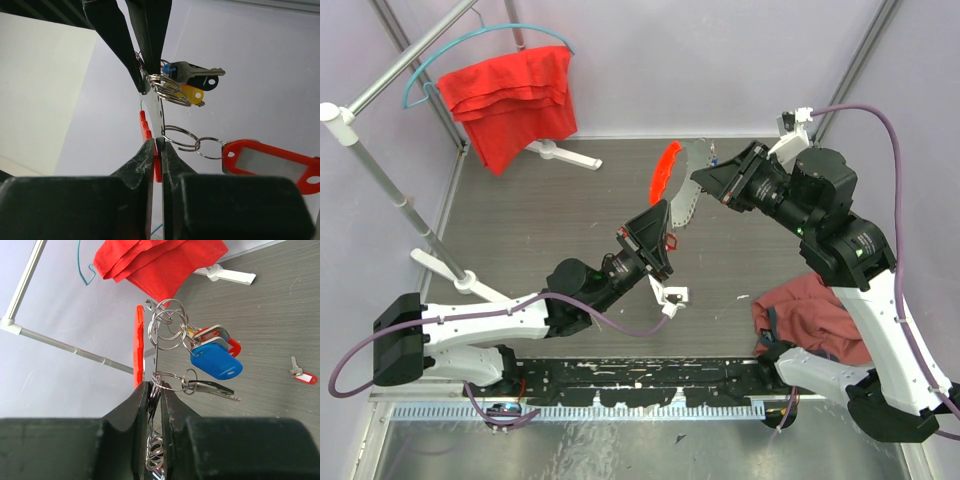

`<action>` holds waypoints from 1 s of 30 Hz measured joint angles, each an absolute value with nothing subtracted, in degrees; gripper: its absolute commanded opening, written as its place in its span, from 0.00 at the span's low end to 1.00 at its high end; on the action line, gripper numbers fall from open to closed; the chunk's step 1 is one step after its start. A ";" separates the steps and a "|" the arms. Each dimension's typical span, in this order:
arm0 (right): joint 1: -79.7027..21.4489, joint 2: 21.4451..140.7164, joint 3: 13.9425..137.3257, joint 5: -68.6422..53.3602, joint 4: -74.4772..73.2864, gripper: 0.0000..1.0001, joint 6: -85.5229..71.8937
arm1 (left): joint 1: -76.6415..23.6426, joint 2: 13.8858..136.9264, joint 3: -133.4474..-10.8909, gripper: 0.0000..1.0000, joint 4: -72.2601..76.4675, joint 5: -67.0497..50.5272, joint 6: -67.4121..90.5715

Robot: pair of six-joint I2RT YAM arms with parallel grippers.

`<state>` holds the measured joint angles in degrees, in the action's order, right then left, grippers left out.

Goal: Put the keys on the keyring

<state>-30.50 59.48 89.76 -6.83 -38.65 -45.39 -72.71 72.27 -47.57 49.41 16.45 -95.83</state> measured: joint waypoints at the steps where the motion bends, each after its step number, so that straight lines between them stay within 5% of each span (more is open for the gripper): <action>1: -30.50 59.48 89.76 -6.83 -38.59 0.04 -45.41 | -72.71 72.31 -47.57 0.08 49.41 16.45 -95.92; 4: -30.48 59.48 89.73 -6.72 -38.61 0.11 -45.43 | -72.71 72.34 -47.57 0.00 49.52 16.40 -96.09; 10: -30.30 59.37 89.21 -6.68 -38.28 0.56 -45.63 | -72.93 72.34 -47.57 0.00 50.26 16.47 -96.31; 13: -30.30 58.92 88.12 -6.42 -37.95 0.68 -45.21 | -72.99 72.44 -47.57 0.00 49.93 17.06 -96.36; 20: -30.30 54.35 85.03 -3.36 -37.85 0.76 -41.76 | -73.73 71.33 -47.57 0.00 44.97 20.14 -92.66; 30: -30.30 44.88 82.32 1.17 -35.24 0.82 -19.90 | -73.97 59.75 -56.01 0.00 10.61 19.84 -62.74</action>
